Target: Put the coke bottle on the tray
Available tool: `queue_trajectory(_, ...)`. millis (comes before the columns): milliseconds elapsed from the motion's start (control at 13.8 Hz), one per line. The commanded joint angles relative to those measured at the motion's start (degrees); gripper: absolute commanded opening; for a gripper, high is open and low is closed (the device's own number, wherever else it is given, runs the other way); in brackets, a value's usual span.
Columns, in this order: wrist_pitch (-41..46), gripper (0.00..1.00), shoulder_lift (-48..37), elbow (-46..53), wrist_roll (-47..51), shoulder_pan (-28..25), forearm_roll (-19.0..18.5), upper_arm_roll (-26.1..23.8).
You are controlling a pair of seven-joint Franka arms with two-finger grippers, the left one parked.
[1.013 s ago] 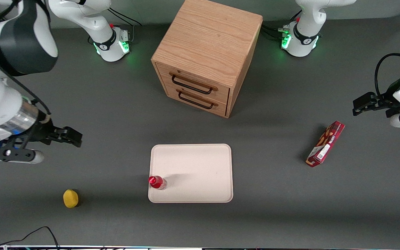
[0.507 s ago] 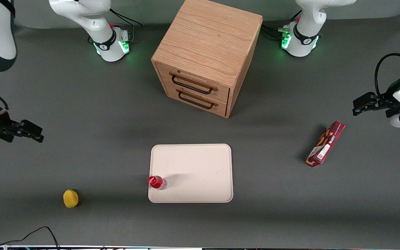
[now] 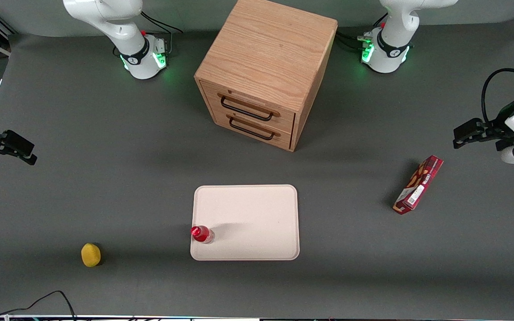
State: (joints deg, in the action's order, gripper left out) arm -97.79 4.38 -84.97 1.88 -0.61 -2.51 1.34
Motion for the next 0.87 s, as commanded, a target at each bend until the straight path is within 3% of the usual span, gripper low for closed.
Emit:
queue_trajectory(0, 0.94, 1.00, -3.32, -2.56, -0.48, -0.09, -0.04, -0.38)
queue_trajectory(796, 2.69, 1.00, -2.54, -1.34, -0.65, -0.18, 0.22, -0.29)
